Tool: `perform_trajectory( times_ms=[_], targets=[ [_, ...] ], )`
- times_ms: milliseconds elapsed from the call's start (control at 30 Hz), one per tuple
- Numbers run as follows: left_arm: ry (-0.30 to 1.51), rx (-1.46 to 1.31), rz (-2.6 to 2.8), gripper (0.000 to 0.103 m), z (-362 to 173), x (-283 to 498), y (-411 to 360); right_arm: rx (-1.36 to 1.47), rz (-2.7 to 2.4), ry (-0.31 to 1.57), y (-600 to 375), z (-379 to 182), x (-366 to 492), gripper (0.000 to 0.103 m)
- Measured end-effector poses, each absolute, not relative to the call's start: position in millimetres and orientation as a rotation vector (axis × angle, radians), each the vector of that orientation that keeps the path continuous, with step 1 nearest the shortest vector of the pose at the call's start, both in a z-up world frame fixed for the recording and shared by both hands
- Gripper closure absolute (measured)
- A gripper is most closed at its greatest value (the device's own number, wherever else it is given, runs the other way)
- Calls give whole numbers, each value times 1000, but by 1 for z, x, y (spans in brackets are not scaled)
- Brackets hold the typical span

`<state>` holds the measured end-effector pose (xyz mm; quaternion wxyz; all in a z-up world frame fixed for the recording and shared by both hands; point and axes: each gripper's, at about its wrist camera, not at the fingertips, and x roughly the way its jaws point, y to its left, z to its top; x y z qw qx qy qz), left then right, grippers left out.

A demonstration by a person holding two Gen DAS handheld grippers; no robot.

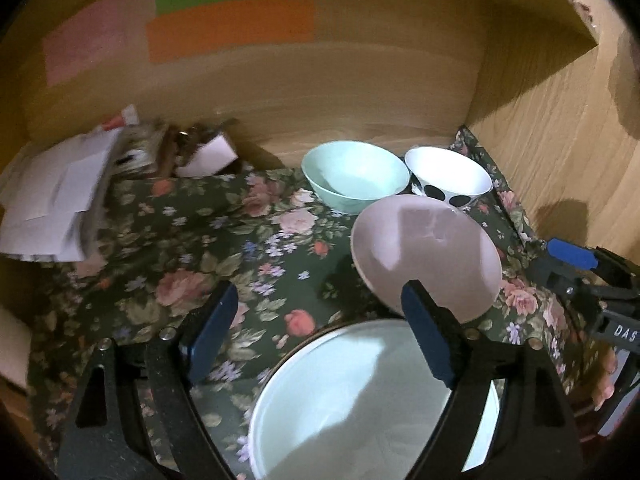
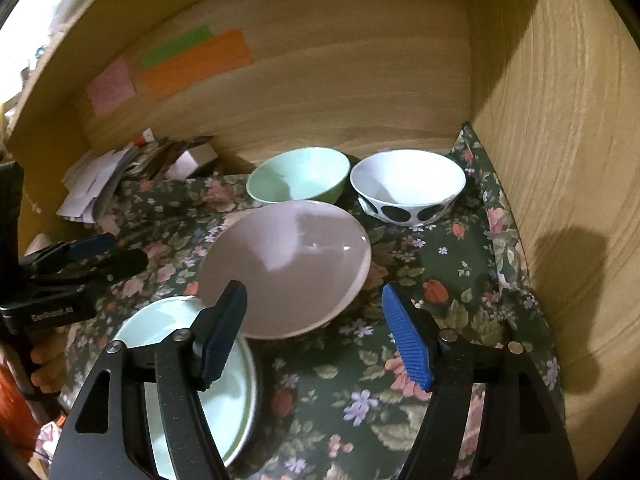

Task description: Organize plates and bowls

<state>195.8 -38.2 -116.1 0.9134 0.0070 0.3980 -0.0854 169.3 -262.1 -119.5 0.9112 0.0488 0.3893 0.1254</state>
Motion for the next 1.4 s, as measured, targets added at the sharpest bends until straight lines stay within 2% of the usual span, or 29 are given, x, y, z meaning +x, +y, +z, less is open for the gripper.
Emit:
perform_trajectory(
  times_ms=[300, 467, 533, 700, 800, 867, 1000, 1067, 1100, 1400],
  targets=[
    [918, 46, -211, 19, -149, 244, -62, 152, 237, 874, -276, -150, 207, 36],
    [968, 44, -223, 36, -165, 264, -69, 167, 242, 899, -277, -163, 218, 36],
    [984, 39, -231, 39, -170, 269, -70, 176, 248, 909, -276, -167, 221, 38],
    [1007, 37, -255, 52, -177, 276, -76, 193, 274, 937, -273, -176, 226, 55],
    [1019, 29, -269, 58, -180, 279, -79, 204, 286, 953, -271, -181, 229, 63],
    [1034, 19, -285, 65, -183, 282, -81, 224, 301, 964, -271, -185, 231, 64],
    [1057, 16, -305, 75, -188, 287, -86, 228, 309, 982, -269, -191, 232, 78],
    [1065, 22, -314, 83, -191, 288, -90, 224, 305, 975, -268, -190, 231, 78],
    [1066, 26, -317, 84, -192, 288, -92, 220, 304, 974, -268, -190, 231, 78],
    [1039, 49, -300, 85, -190, 282, -94, 228, 295, 969, -268, -184, 230, 79]
  ],
)
